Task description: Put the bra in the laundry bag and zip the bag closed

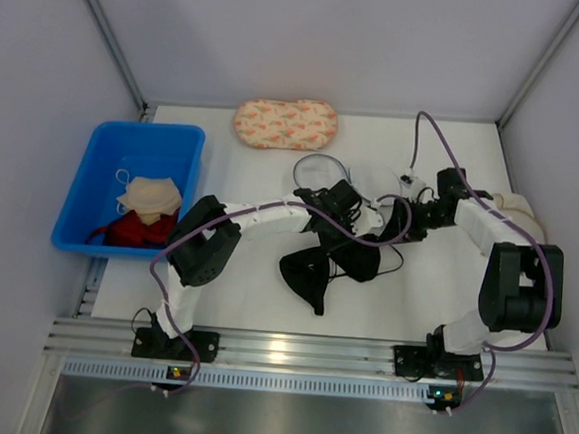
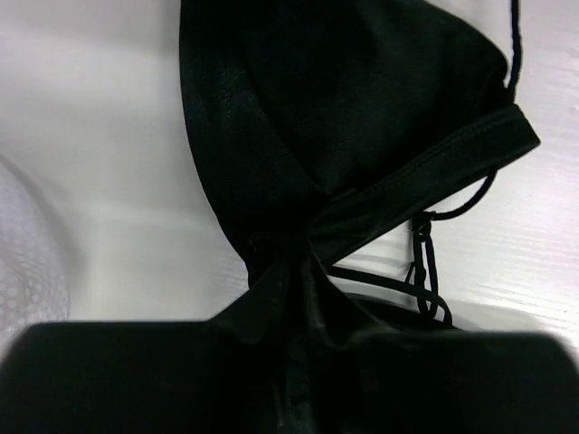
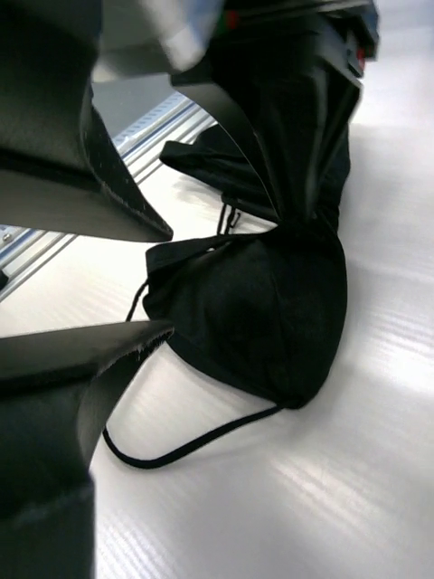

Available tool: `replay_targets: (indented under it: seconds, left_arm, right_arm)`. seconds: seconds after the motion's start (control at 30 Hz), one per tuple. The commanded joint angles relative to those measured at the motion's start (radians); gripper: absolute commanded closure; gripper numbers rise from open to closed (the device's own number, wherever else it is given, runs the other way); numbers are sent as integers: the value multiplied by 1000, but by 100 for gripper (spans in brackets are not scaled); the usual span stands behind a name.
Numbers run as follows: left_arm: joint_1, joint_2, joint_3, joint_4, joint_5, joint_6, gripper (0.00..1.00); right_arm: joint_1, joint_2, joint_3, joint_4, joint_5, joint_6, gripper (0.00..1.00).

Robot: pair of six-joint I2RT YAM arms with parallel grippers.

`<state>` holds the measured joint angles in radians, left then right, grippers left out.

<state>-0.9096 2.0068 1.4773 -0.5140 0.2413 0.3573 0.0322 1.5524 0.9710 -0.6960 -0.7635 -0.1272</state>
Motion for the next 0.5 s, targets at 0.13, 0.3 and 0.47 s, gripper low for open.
replay_targets:
  seconds: [0.13,0.3,0.47]
  left_arm:
    - [96,-115,11,54,107,-197,50]
    - [210,-313,-72,51,204,-334,37]
    - [326,-535,-277,-18,281,-460,37]
  right_arm:
    - [11,-12,-15,15,-1,-32,51]
    - [-83,46,38,18,33,-74,47]
    - [-112,94,41,9,38,-89,43]
